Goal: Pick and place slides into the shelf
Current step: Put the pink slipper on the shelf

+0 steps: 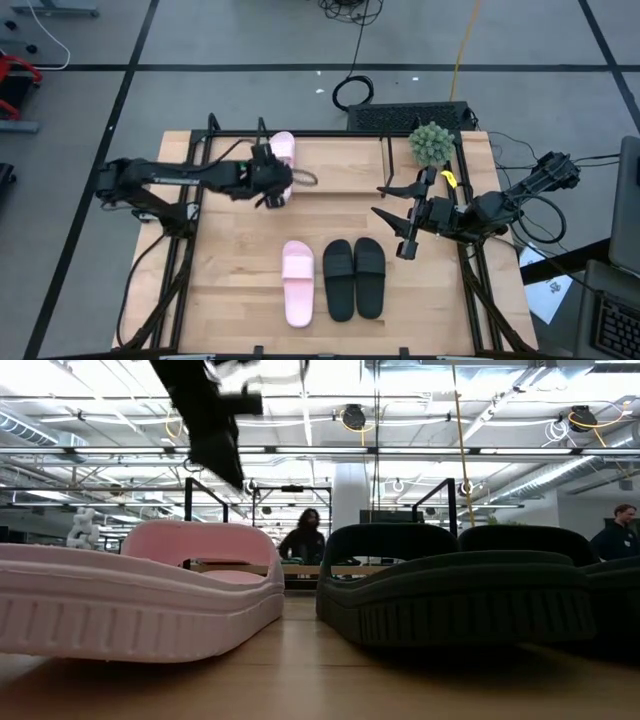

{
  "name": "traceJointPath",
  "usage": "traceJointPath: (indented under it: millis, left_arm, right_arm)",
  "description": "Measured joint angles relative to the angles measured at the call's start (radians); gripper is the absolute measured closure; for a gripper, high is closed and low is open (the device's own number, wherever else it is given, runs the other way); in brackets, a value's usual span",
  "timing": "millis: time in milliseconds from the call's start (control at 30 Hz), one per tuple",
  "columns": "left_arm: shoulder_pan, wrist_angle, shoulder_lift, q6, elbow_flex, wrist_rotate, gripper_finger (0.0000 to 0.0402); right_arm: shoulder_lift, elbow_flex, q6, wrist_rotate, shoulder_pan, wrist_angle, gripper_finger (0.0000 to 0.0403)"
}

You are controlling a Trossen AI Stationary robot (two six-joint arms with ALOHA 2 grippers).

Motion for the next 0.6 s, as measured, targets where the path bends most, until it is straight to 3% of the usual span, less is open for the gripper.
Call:
traceJointPath:
  millis: [100,267,433,600]
  left_arm:
    - [-0.113,-0.044,-0.039,-0.033,0.021,-0.027,0.0162]
    - [-0.296,-0.130,-0.028,-0.091,0.157,-0.074,0.0162]
    - [-0.437,-0.223,0.058,-0.142,0.332,-0.075,0.0162]
    - [-0.540,-0.370,0.193,-0.381,0.496,-0.013,0.0162]
  right_arm:
    - [0.000,0.000,-0.001,0.000,0.000,0.000,0.0227]
    - [0.000,0.000,0.004,-0.003,0.000,0.000,0.0227]
    - [0.000,0.000,0.009,-0.031,0.001,0.001,0.0227]
    - [0.000,0.000,0.047,-0.082,0.012,-0.019,0.0227]
